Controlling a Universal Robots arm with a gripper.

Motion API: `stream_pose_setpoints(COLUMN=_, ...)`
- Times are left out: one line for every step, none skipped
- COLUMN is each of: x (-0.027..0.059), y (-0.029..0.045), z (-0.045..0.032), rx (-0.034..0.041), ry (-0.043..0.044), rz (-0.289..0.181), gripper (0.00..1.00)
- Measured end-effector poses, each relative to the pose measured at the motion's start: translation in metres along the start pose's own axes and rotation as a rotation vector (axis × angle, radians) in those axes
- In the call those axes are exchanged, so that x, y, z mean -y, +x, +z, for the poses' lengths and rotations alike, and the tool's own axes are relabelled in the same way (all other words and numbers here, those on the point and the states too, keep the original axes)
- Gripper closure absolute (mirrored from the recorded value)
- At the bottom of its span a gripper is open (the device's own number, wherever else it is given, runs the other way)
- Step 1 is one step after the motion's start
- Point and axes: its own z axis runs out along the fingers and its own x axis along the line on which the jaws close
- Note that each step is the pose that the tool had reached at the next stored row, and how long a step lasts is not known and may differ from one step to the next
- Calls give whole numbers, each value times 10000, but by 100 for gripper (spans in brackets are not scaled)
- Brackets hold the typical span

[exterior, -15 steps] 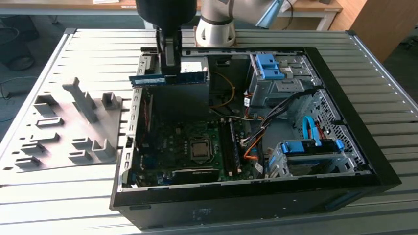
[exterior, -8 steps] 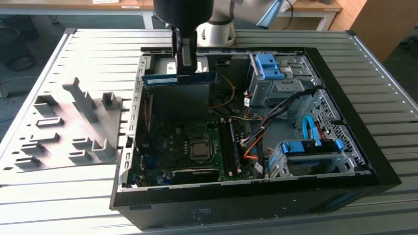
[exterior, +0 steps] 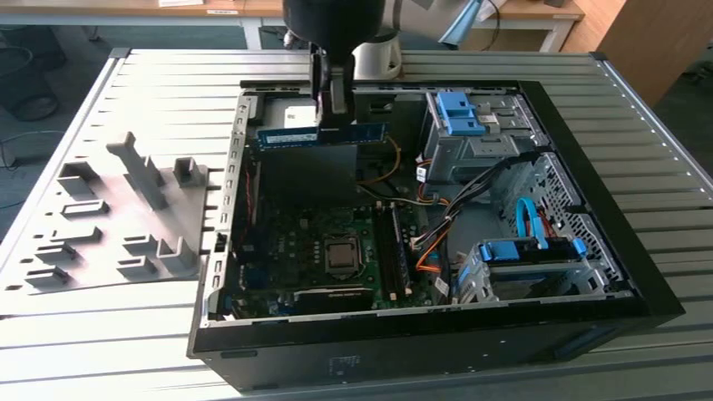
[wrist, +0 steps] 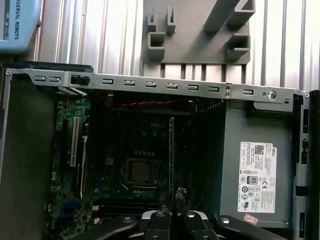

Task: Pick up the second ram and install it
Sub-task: 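Pick up the second ram and move it above second insertion slot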

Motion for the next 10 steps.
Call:
stream_pose_setpoints(x=1, y=-1, z=0, rx=-1, ry=0, rz=1, gripper=86)
stream_pose_setpoints(x=2, y=-1, z=-1, rx=-1, ry=-1, rz=0, gripper=86)
stream_pose_setpoints(x=3, y=-1, z=-1, rx=-1, ry=0, rz=-1, gripper=86)
stream_pose_setpoints(x=3, y=-1, z=0, rx=-1, ry=0, rz=0, gripper=86)
stream_pose_setpoints(x=4, y=0, z=0, rx=-1, ry=0, rz=0, gripper=86)
stream_pose_setpoints(x=12, y=1, z=-1, rx=-1, ry=-1, rz=-2, gripper=86)
stream_pose_setpoints(x=30, y=3, z=0, rx=0, ry=-4, rz=-1, gripper=86)
stream_pose_setpoints(x=49, y=7, z=0, rx=1, ry=-9, rz=-1, gripper=86)
stream_pose_setpoints(x=74, y=12, z=1, rx=0, ry=-17, rz=-1, gripper=86)
stream_pose_setpoints(x=100, y=15, z=2, rx=0, ry=-23, rz=0, gripper=86)
